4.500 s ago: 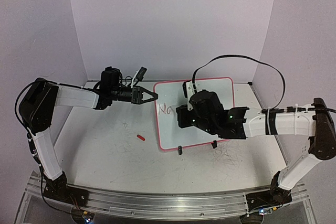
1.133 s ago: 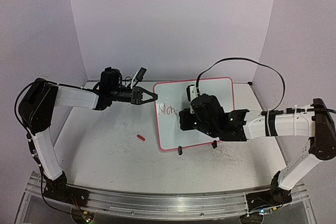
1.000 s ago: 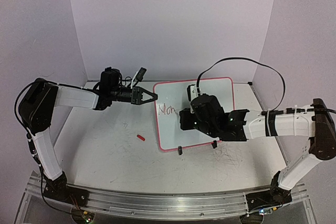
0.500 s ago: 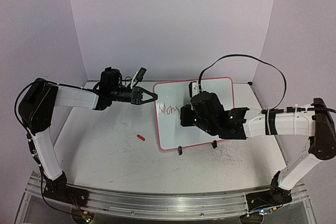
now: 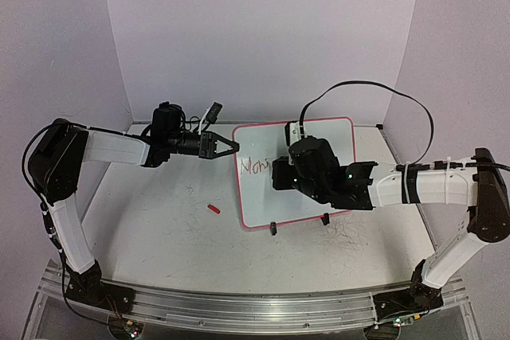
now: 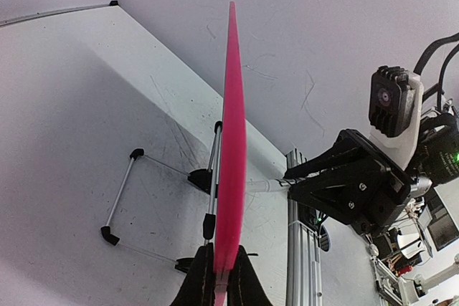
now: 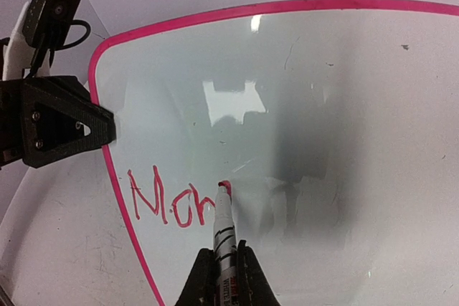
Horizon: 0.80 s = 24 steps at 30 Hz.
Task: Write a sentence on the whiteboard
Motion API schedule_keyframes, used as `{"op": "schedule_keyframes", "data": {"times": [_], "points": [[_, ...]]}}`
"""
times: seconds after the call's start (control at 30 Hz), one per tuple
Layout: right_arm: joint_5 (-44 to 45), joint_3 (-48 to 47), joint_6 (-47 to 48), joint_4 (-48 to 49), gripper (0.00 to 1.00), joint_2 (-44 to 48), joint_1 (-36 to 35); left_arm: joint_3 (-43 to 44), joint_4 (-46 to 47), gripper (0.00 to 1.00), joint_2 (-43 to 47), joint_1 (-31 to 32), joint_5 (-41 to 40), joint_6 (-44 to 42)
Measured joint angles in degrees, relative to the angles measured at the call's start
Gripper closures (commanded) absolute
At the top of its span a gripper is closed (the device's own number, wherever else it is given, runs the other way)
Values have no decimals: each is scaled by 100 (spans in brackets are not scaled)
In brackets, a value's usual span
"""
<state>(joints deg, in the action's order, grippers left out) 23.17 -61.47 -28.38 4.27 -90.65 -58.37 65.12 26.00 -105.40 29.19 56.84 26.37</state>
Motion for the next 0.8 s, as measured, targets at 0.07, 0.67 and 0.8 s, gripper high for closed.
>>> {"op": "schedule_keyframes", "data": {"times": [0.07,0.67,0.8], "points": [[-30,25,-16,14,100,0,0,0,0,100,1,0,-1,0],[-209,240,-216,129,100,2,-49,0,-4,100,2,-2,-26,0],[-219,287,-267,133,100,4,-62,0,-5,100,2,-2,-32,0]]}}
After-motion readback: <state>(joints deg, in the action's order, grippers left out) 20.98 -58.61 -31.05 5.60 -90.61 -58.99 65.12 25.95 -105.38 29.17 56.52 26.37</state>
